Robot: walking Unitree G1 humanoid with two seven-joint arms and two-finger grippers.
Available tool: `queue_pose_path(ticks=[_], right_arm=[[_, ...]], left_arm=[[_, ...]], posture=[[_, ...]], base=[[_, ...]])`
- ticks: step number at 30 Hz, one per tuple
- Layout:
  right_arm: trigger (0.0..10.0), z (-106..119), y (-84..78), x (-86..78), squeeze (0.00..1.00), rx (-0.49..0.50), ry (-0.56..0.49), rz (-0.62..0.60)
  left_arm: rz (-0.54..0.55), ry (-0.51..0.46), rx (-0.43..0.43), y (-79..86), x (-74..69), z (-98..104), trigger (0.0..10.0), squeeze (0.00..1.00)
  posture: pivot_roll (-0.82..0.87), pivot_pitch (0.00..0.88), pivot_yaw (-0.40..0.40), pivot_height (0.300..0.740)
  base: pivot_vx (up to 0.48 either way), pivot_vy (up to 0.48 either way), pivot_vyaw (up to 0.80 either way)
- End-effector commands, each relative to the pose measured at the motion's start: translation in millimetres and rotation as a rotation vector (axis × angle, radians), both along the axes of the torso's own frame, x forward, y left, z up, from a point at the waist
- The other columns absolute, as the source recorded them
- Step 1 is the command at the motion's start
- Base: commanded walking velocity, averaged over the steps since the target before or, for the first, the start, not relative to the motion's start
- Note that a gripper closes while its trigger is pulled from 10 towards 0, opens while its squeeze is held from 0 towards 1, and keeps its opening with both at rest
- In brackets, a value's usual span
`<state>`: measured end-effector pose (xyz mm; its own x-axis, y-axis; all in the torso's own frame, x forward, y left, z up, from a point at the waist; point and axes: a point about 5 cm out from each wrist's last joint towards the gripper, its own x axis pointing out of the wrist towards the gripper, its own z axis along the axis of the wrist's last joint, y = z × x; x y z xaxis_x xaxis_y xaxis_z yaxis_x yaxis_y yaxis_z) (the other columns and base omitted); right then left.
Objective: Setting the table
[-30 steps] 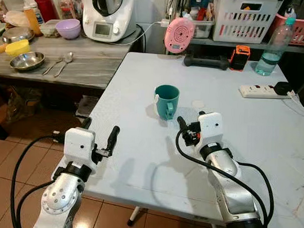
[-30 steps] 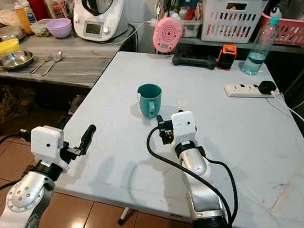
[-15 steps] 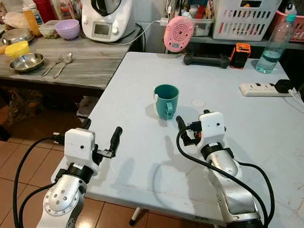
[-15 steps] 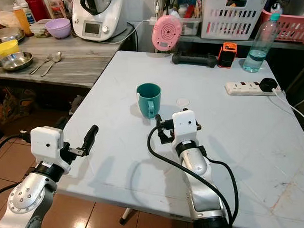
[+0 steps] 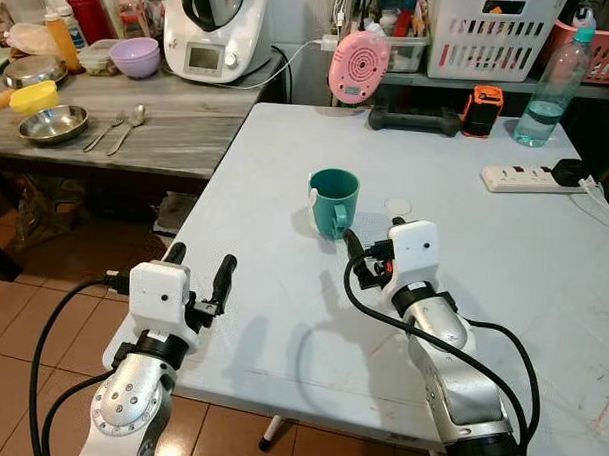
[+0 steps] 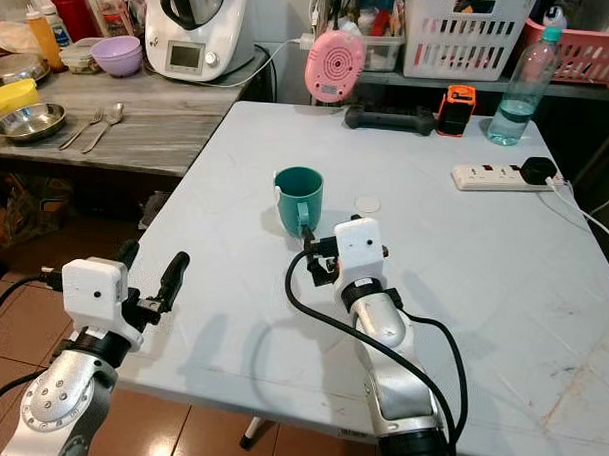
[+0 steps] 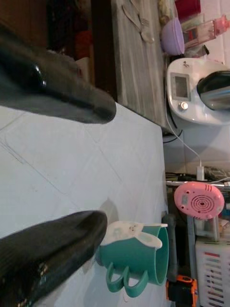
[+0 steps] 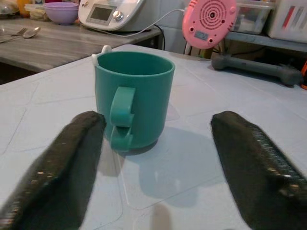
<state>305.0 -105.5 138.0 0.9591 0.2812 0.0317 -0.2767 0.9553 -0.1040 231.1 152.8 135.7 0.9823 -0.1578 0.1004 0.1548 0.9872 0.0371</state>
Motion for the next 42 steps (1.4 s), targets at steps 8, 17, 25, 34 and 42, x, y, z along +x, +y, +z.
queue_pose_path(ticks=[8, 17, 25, 34, 42], right_arm=[[10.0, -1, 7.7, 4.1, 0.0, 0.0, 0.008, 0.022], [10.0, -2, 22.9, 18.9, 0.0, 0.038, 0.029, 0.037], [10.0, -3, 30.1, 40.0, 0.0, 0.058, 0.05, 0.002], [0.0, -2, 38.3, 51.4, 0.0, 0.058, 0.043, 0.002], [0.0, 0, 49.1, 57.1, 0.0, 0.058, 0.033, 0.016]], left_arm=[[0.034, 0.008, 0.029, 4.9, 2.9, 0, 10.0, 0.0], [0.053, 0.008, 0.022, 3.2, 3.8, 1, 10.0, 0.0], [0.063, 0.034, 0.035, 6.4, -8.7, -1, 10.0, 0.0], [0.069, 0.047, 0.044, 9.4, -14.4, 0, 10.0, 0.0], [0.073, 0.053, 0.054, 11.1, -15.7, 1, 10.0, 0.0]], posture=[[-0.14, 0.047, 0.067, 0.74], [-0.12, 0.058, 0.072, 0.74], [-0.07, 0.099, 0.067, 0.74], [-0.04, 0.119, 0.069, 0.74], [-0.03, 0.122, 0.068, 0.74]], base=[[0.0, 0.0, 0.0], [0.0, 0.0, 0.0], [0.0, 0.0, 0.0], [0.0, 0.0, 0.0], [0.0, 0.0, 0.0]])
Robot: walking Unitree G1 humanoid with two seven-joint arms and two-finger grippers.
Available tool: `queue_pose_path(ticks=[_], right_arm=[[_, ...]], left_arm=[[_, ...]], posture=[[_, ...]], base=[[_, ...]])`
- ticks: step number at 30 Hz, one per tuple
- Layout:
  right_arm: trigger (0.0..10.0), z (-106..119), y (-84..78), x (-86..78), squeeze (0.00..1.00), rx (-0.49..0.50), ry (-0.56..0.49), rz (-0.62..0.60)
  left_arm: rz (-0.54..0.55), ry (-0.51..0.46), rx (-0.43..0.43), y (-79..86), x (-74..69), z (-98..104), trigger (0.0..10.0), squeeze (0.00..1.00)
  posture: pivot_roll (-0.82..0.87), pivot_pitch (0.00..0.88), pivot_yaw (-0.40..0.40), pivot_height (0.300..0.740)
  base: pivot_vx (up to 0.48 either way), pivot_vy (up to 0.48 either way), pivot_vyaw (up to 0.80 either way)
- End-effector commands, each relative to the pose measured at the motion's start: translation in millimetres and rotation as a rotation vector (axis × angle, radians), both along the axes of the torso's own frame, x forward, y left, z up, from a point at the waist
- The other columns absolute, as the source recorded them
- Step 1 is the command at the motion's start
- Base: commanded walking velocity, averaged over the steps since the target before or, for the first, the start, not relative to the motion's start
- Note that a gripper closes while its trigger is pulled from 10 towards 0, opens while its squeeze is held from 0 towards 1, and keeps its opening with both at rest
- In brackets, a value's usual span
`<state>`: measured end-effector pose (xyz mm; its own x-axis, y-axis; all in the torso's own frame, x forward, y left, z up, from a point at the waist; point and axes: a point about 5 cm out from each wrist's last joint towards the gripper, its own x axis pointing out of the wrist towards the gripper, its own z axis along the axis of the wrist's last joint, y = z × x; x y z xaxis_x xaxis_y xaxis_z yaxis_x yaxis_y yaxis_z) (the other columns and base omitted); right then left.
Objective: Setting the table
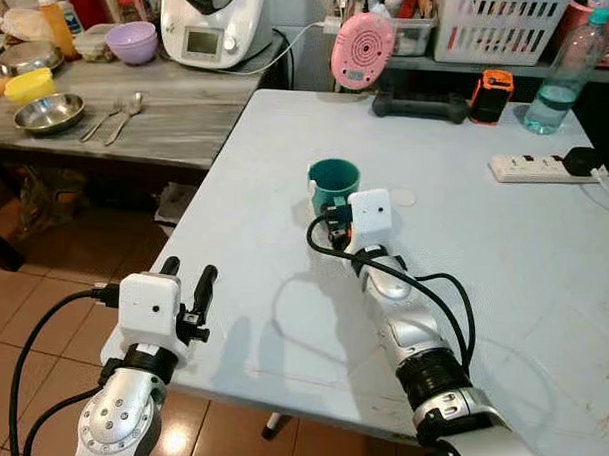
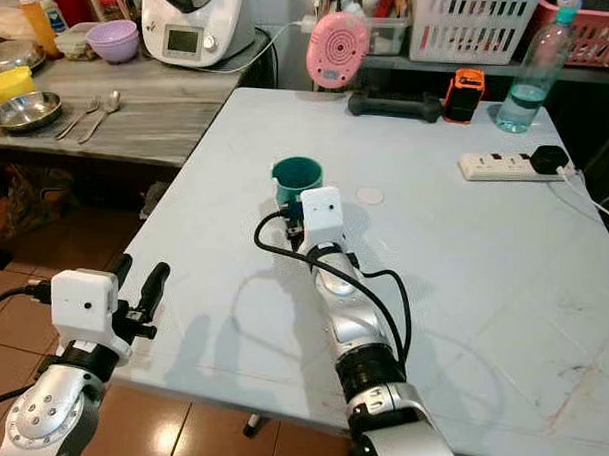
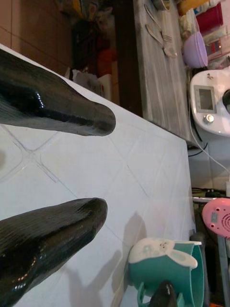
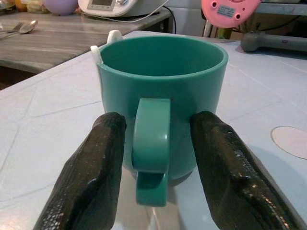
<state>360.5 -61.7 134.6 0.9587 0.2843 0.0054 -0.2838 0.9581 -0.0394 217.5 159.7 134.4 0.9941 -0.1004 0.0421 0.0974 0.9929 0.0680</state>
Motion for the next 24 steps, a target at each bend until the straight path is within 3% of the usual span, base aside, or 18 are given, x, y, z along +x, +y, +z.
queue_pose_path(ticks=[1, 15, 22, 23, 24], right_arm=[[0.0, 3, 5.5, 1.8, 0.0, 0.002, -0.013, 0.012], [0.0, -1, 1.7, 3.2, 0.0, -0.023, -0.033, -0.003], [0.0, 0, -1.6, 2.6, 0.0, -0.038, -0.068, -0.009], [0.0, 0, -2.9, 2.5, 0.0, -0.042, -0.069, -0.012], [0.0, -1, -4.3, 2.5, 0.0, -0.046, -0.069, -0.014]], left_arm=[[0.012, 0.0, 0.017, 4.3, -2.2, 2, 10.0, 0.0], [0.008, -0.009, 0.007, 2.5, 1.1, 2, 10.0, 0.0], [-0.095, -0.029, -0.06, -6.7, 1.7, 6, 10.0, 0.0], [-0.139, -0.027, -0.082, -9.9, 0.7, 8, 9.4, 0.0], [-0.177, -0.023, -0.092, -12.6, -0.7, 9, 8.1, 0.0]], posture=[[-0.03, 0.122, 0.068, 0.74], [-0.03, 0.103, 0.056, 0.74], [-0.05, 0.097, 0.056, 0.74], [-0.06, 0.094, 0.054, 0.74], [-0.06, 0.091, 0.051, 0.74]], base=[[0.0, 0.0, 0.0], [0.0, 0.0, 0.0], [0.0, 0.0, 0.0], [0.0, 0.0, 0.0], [0.0, 0.0, 0.0]])
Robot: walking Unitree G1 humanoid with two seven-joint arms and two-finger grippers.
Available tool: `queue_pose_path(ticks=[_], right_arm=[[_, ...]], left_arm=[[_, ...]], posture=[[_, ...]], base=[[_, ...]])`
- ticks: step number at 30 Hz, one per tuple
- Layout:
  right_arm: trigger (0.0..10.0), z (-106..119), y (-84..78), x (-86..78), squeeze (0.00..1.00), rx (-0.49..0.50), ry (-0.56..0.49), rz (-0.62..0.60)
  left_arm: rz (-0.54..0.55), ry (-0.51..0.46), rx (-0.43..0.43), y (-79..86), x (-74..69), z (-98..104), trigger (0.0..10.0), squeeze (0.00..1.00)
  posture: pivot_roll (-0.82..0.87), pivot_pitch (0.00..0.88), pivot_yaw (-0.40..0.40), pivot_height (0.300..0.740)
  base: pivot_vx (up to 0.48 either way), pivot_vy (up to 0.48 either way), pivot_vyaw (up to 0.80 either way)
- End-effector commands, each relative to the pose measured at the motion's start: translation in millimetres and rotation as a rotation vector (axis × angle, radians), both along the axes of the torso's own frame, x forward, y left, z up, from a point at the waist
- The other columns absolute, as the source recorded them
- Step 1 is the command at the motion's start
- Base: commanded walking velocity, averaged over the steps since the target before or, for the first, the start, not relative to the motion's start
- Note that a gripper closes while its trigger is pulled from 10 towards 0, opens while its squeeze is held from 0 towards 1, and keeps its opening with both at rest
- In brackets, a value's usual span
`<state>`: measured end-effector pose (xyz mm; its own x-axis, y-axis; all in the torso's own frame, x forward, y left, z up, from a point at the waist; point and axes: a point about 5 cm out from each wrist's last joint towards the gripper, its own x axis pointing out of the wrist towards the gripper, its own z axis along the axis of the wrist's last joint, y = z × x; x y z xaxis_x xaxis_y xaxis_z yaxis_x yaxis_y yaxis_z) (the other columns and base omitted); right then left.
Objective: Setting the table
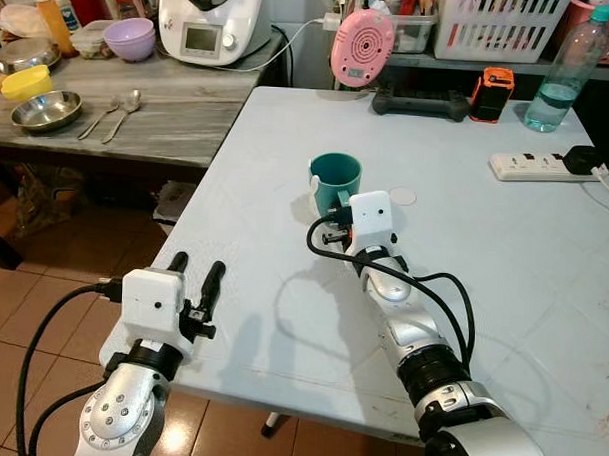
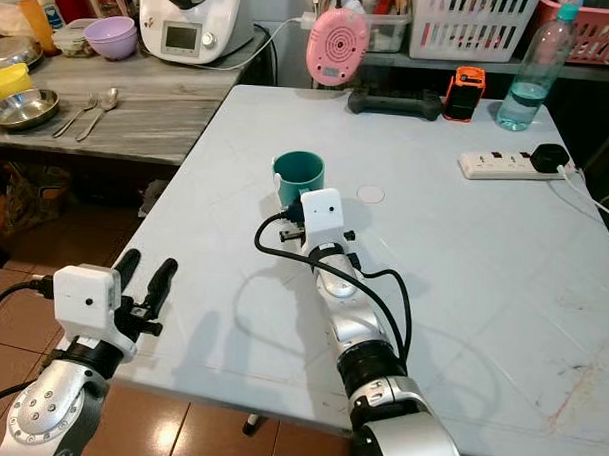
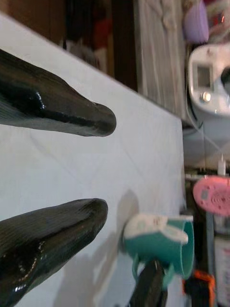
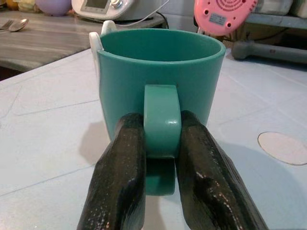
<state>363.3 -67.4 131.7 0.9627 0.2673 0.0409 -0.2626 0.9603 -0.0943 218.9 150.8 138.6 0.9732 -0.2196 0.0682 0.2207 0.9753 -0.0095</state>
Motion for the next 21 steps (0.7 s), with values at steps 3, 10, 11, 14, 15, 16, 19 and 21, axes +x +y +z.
queue_pose_path(ticks=[3, 10, 11, 14, 15, 16, 19, 21], right_arm=[[0.0, 1, -0.9, 0.0, 0.0, -0.011, -0.019, 0.001], [0.0, 4, -3.4, 2.3, 0.0, -0.019, -0.028, -0.004], [0.0, 5, -3.5, 2.5, 0.0, -0.019, -0.03, -0.004], [0.0, 5, -4.0, 2.9, 0.0, -0.02, -0.034, -0.002], [0.0, 5, -4.4, 2.9, 0.0, -0.02, -0.035, -0.001], [0.0, 6, -4.5, 2.9, 0.0, -0.02, -0.036, 0.0], [0.0, 6, -4.1, 2.6, 0.0, -0.017, -0.037, 0.004], [0.0, 10, -1.1, 1.8, 0.0, -0.004, -0.051, 0.024]], left_arm=[[-0.117, -0.006, -0.015, -8.0, -5.6, 6, 7.8, 0.0], [-0.168, 0.02, 0.01, -6.8, -9.9, 1, 10.0, 0.0], [-0.174, 0.023, 0.012, -6.4, -10.1, 0, 10.0, 0.0], [-0.194, 0.029, 0.007, -7.8, -9.7, 0, 10.0, 0.0], [-0.204, 0.033, 0.006, -9.1, -9.6, -1, 10.0, 0.0], [-0.214, 0.038, 0.006, -10.2, -9.6, -1, 10.0, 0.0], [-0.227, 0.048, 0.012, -11.5, -9.4, -3, 10.0, 0.0], [-0.201, 0.049, 0.036, -8.0, -7.7, -5, 10.0, 0.0]], posture=[[-0.06, 0.089, 0.051, 0.74], [-0.07, 0.087, 0.049, 0.74], [-0.08, 0.085, 0.048, 0.74], [-0.08, 0.083, 0.047, 0.74], [-0.08, 0.082, 0.045, 0.74], [-0.08, 0.081, 0.044, 0.74], [-0.08, 0.078, 0.039, 0.74], [-0.08, 0.074, 0.038, 0.74]], base=[[0.0, 0.0, 0.0], [0.0, 0.0, 0.0], [0.0, 0.0, 0.0], [0.0, 0.0, 0.0], [0.0, 0.0, 0.0], [0.0, 0.0, 0.0], [0.0, 0.0, 0.0], [0.0, 0.0, 0.0]])
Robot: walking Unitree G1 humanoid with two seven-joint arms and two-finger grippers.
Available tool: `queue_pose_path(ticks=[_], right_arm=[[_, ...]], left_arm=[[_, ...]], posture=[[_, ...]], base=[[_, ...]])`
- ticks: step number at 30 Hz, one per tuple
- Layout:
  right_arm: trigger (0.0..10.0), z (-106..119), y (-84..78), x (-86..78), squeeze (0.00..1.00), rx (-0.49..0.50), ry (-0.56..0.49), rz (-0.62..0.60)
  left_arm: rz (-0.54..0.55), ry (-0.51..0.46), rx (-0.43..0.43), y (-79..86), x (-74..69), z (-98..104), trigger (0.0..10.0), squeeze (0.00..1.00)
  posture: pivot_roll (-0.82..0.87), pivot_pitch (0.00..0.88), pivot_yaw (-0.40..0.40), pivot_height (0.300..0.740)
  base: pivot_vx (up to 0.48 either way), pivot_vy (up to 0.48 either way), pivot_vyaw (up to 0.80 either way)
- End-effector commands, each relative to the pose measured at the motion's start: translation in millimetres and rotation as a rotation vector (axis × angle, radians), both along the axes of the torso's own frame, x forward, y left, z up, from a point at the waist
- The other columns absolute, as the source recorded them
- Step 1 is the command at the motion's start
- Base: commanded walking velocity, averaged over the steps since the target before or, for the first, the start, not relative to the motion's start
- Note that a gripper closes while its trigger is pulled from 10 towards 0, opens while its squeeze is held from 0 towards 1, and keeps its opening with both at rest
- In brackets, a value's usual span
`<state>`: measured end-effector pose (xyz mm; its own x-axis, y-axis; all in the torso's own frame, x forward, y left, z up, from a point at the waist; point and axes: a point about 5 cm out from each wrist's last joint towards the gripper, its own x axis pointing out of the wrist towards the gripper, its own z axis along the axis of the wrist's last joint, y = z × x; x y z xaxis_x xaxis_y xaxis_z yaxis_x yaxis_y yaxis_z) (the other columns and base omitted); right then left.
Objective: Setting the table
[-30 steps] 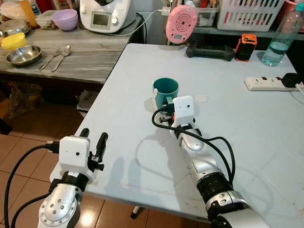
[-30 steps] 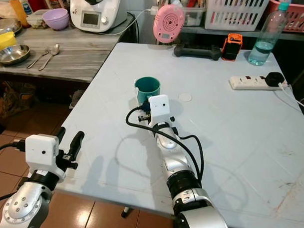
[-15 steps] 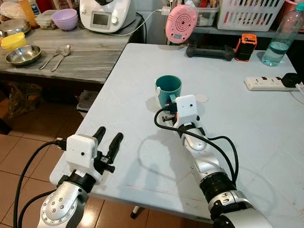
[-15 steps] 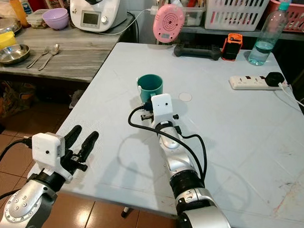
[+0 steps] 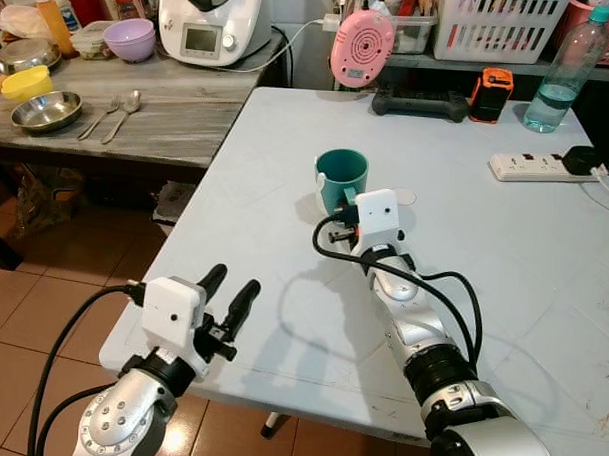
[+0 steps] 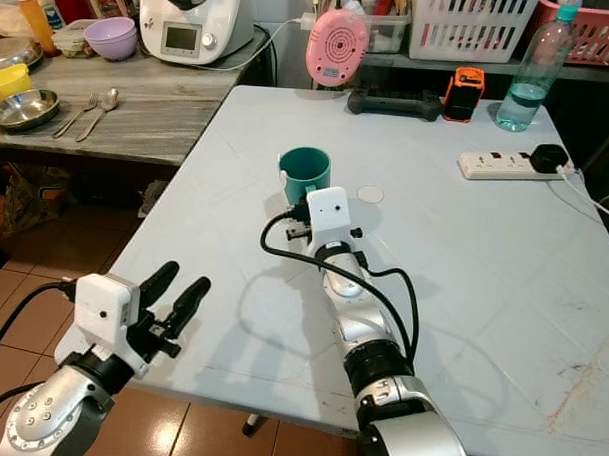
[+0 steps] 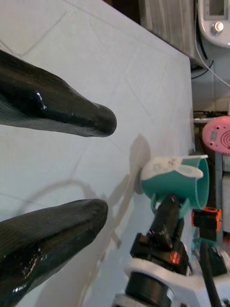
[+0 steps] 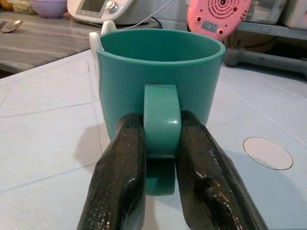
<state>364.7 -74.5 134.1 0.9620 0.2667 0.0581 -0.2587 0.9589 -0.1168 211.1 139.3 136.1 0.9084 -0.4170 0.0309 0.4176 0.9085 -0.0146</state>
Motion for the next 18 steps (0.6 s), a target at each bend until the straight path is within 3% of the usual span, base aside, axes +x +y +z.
queue_pose_path(ticks=[1, 6, 9, 10, 11, 12, 13, 14, 15, 18], right_arm=[[0.0, 11, 7.9, -0.5, 0.0, 0.018, -0.041, 0.042], [0.0, 35, 12.6, -13.7, 0.0, 0.043, -0.148, 0.122], [0.0, 38, 12.2, -16.8, 0.0, 0.05, -0.156, 0.131], [0.0, 44, 10.5, -23.0, 0.0, 0.049, -0.18, 0.149], [1.8, 47, 8.8, -27.7, 0.0, 0.034, -0.198, 0.165], [6.7, 50, 5.8, -34.0, 0.0, 0.018, -0.218, 0.179], [8.6, 52, 2.3, -37.1, 0.0, 0.016, -0.222, 0.175], [8.6, 52, 2.3, -37.1, 0.0, 0.016, -0.222, 0.175], [10.0, 53, -1.4, -39.3, 0.0, 0.021, -0.217, 0.167], [10.0, 49, -12.9, -42.3, 0.0, 0.02, -0.185, 0.129]], left_arm=[[0.034, 0.009, 0.035, 6.2, 1.7, -3, 10.0, 0.0], [0.22, 0.001, 0.031, 19.4, 14.2, -4, 10.0, 0.0], [0.247, -0.001, 0.032, 21.0, 15.8, -4, 10.0, 0.0], [0.302, -0.007, 0.023, 24.5, 19.2, -3, 10.0, 0.0], [0.336, -0.013, 0.022, 26.7, 21.4, -3, 10.0, 0.0], [0.382, -0.023, 0.024, 29.8, 24.5, -2, 10.0, 0.0], [0.418, -0.032, 0.027, 32.2, 26.8, -2, 10.0, 0.0], [0.418, -0.032, 0.027, 32.2, 26.8, -2, 10.0, 0.0], [0.44, -0.029, 0.019, 34.6, 28.4, -2, 10.0, 0.0], [0.51, -0.032, 0.02, 42.0, 29.3, -2, 10.0, 0.0]], posture=[[-0.08, 0.074, 0.038, 0.74], [-0.07, 0.055, 0.026, 0.74], [-0.07, 0.052, 0.023, 0.74], [-0.06, 0.046, 0.015, 0.74], [-0.06, 0.042, 0.009, 0.74], [-0.06, 0.042, 0.009, 0.74], [-0.06, 0.038, 0.005, 0.74], [-0.06, 0.038, 0.005, 0.74], [-0.06, 0.036, 0.004, 0.74], [-0.07, 0.031, 0.001, 0.74]], base=[[0.0, 0.0, 0.0], [0.0, 0.0, 0.0], [0.0, 0.0, 0.0], [0.0, 0.0, 0.0], [0.0, 0.0, 0.0], [0.0, 0.0, 0.0], [0.0, 0.0, 0.0], [0.0, 0.0, 0.0], [0.0, 0.0, 0.0], [0.0, 0.0, 0.0]])
